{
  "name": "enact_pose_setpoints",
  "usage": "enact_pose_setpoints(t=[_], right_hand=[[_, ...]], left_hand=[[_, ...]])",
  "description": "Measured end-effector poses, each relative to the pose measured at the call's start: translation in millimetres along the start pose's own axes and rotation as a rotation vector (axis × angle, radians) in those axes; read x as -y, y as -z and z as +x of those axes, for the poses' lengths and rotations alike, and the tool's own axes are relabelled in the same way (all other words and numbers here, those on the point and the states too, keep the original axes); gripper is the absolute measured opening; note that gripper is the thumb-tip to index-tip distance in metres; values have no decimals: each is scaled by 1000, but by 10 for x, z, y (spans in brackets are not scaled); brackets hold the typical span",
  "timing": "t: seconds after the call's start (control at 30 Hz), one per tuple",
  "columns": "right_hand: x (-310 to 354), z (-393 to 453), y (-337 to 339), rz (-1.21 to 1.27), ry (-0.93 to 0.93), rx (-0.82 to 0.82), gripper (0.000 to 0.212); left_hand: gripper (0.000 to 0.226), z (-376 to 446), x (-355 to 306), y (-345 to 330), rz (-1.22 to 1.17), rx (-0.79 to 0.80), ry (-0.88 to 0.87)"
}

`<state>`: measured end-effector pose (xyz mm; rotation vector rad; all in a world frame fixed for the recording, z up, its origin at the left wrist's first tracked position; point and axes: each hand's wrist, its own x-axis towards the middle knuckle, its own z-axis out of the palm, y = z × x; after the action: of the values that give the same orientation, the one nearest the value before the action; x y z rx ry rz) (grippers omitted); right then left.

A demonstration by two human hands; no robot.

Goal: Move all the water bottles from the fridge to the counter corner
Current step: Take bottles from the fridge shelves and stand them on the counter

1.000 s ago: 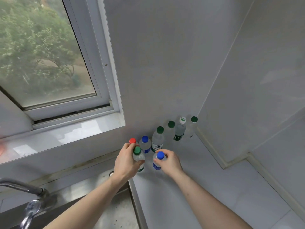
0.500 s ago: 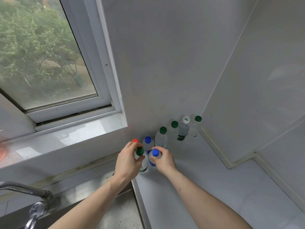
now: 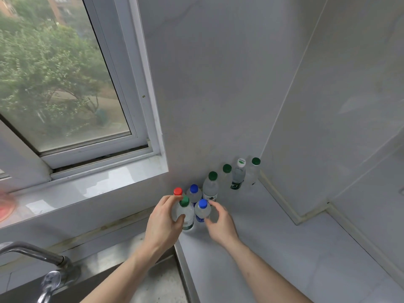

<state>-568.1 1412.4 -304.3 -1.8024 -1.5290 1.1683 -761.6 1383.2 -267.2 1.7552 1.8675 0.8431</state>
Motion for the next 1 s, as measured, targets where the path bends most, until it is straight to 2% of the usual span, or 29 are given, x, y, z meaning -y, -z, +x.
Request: enact_pose_setpoints(t=[0.23, 0.47, 0.63, 0.9, 0.93, 1.0], right_hand=[[49, -1191, 497, 68, 31, 30, 47], [-132, -2275, 801, -31, 84, 45, 47], [-316, -2849, 958, -88, 116, -28, 49], [-558, -3600, 1273, -60, 63, -200, 49], [-601, -3772, 1363, -51, 64, -243, 49], [-627, -3889, 1377, -64, 35, -210, 49]], left_hand=[[41, -797, -47, 452, 53, 326, -89], [42, -1653, -219, 668, 14, 390, -163], [43, -1999, -495, 611, 34, 435, -253], [40, -2255, -1125, 523, 48, 551, -372], [40, -2322, -1250, 446, 89, 572, -433], [40, -2380, -1284, 459, 76, 569, -394]])
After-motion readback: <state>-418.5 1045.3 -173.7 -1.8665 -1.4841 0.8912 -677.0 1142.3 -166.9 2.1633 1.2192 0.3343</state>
